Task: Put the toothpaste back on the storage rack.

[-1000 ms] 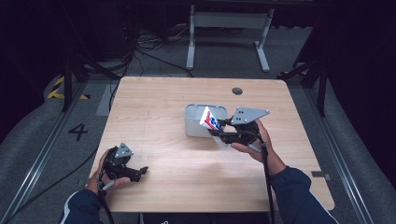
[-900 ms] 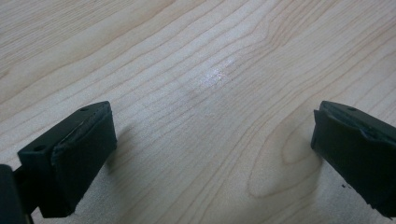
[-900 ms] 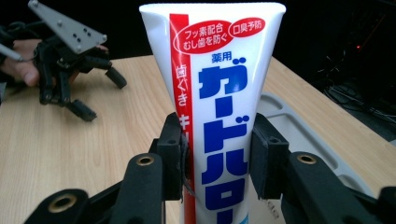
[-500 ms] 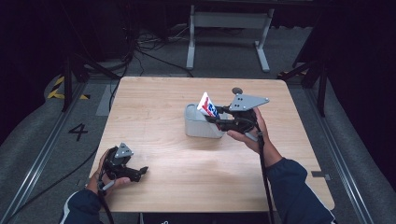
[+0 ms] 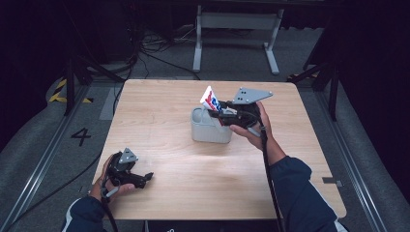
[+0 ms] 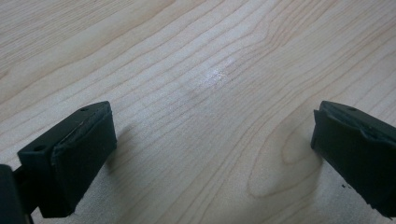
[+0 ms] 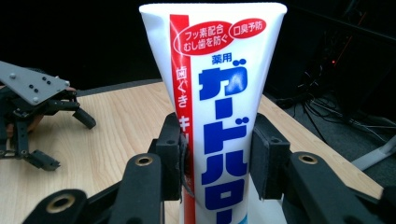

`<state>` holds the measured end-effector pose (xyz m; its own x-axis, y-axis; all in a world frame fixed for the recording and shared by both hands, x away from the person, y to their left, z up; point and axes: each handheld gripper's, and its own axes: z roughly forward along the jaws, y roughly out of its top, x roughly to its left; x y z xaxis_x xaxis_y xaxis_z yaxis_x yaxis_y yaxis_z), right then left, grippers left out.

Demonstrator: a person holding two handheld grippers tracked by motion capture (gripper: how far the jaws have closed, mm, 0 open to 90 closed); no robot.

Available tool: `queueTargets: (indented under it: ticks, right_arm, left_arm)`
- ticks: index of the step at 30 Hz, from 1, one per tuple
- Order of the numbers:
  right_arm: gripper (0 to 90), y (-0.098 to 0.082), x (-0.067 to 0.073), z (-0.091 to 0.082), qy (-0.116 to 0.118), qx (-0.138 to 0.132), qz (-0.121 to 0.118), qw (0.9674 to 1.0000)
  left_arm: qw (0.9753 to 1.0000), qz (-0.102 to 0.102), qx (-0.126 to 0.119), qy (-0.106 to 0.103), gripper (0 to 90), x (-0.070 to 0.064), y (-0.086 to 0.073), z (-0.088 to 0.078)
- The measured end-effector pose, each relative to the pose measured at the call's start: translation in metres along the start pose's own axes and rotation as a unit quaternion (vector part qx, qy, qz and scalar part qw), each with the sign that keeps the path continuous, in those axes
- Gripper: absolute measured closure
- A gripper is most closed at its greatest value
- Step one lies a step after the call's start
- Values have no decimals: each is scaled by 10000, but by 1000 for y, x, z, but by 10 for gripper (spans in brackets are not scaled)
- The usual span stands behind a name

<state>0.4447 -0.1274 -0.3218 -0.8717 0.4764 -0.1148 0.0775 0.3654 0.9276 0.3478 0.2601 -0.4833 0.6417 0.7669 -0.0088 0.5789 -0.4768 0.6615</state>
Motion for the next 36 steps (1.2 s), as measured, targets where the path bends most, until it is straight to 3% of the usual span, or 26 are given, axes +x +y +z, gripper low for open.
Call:
queueTargets:
  ticks: [19,36]
  right_arm:
    - [616,5,-23,28,-160,86,126,9998]
    - [610,-5,-38,48,-199,291,224,9991]
  left_arm:
    - [10000,28,-11,-13,4,0,0,0]
    - [10000,24,-27,-3,4,0,0,0]
